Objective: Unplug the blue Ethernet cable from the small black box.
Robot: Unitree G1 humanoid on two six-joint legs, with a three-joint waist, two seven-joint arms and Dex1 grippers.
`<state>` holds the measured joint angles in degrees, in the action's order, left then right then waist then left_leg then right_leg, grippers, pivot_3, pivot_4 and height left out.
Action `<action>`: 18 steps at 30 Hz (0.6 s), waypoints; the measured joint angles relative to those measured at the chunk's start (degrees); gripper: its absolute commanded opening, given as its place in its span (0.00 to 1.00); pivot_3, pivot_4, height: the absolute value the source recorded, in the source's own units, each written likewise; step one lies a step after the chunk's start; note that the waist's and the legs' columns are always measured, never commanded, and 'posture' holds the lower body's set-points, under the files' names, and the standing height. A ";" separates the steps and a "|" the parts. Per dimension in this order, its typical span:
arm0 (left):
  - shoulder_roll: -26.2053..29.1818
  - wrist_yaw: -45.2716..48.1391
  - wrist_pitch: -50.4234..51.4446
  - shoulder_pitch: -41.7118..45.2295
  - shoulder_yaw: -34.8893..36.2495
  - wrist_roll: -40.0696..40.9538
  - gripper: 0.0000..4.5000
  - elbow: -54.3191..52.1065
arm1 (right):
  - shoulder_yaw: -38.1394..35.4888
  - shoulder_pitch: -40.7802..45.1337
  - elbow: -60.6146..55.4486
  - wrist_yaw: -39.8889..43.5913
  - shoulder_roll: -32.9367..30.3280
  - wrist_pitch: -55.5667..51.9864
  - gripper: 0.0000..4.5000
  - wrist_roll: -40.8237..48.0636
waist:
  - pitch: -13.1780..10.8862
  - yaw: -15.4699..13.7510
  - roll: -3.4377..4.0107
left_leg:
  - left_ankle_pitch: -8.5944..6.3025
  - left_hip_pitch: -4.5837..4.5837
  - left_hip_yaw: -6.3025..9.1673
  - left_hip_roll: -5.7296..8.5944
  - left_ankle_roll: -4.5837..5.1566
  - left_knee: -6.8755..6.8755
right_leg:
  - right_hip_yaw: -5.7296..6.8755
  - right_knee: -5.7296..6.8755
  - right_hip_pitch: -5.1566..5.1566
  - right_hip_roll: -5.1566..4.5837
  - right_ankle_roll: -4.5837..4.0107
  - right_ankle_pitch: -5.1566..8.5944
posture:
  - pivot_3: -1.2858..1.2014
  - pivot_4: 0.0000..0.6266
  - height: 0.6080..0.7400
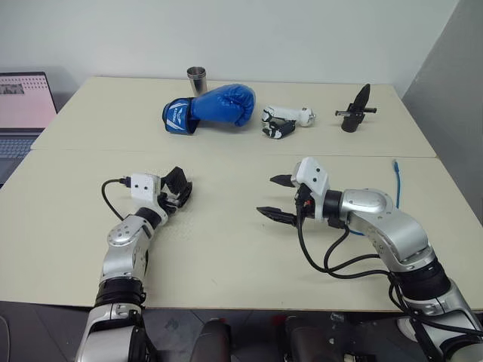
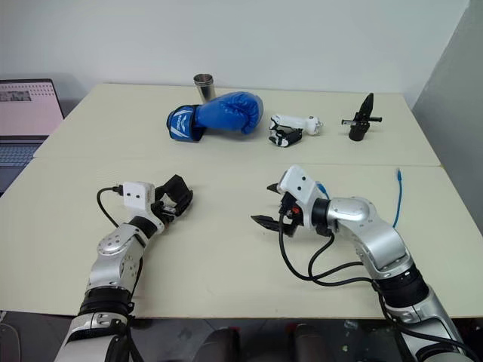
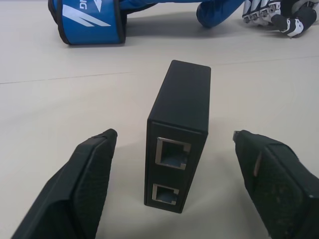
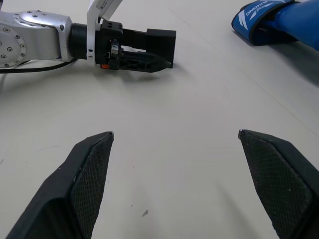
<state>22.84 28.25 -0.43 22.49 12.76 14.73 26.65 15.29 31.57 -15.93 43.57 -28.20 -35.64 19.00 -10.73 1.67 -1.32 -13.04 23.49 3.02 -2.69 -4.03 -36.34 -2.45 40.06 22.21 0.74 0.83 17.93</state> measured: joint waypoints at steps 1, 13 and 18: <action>0.02 -0.02 0.59 -1.36 0.00 0.03 1.00 -1.98 | 0.04 0.00 -0.02 0.17 0.00 -0.06 0.95 -0.01 | 0.00 0.03 0.00 | 0.00 0.00 0.00 0.00 0.00 0.00 | 0.00 0.00 0.00 0.00 0.00 0.00 | 0.52 0.24 1.00; 16.84 10.41 22.42 -14.93 0.42 5.27 1.00 -29.45 | -6.77 -6.52 -7.87 4.96 -8.46 -4.81 0.95 6.20 | -0.02 0.07 0.00 | 0.00 -0.02 0.05 -0.02 -0.01 0.04 | 0.03 -0.03 -0.03 0.00 0.00 0.01 | 0.52 0.24 1.00; 23.80 16.20 29.41 -13.12 2.11 9.31 1.00 -31.82 | -12.02 -6.56 -10.25 8.73 -12.61 -7.30 0.95 11.73 | -0.02 0.15 0.01 | -0.01 -0.20 0.01 -0.03 0.01 0.09 | 0.01 -0.06 -0.15 0.03 0.08 0.05 | 0.52 0.24 1.00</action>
<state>46.65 44.45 28.98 9.37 14.87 24.04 -5.17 3.27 25.01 -26.18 52.30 -40.81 -42.93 30.73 -10.75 1.82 -1.30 -13.05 23.29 3.03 -2.72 -4.03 -36.25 -2.44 40.01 22.06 0.77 0.91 17.98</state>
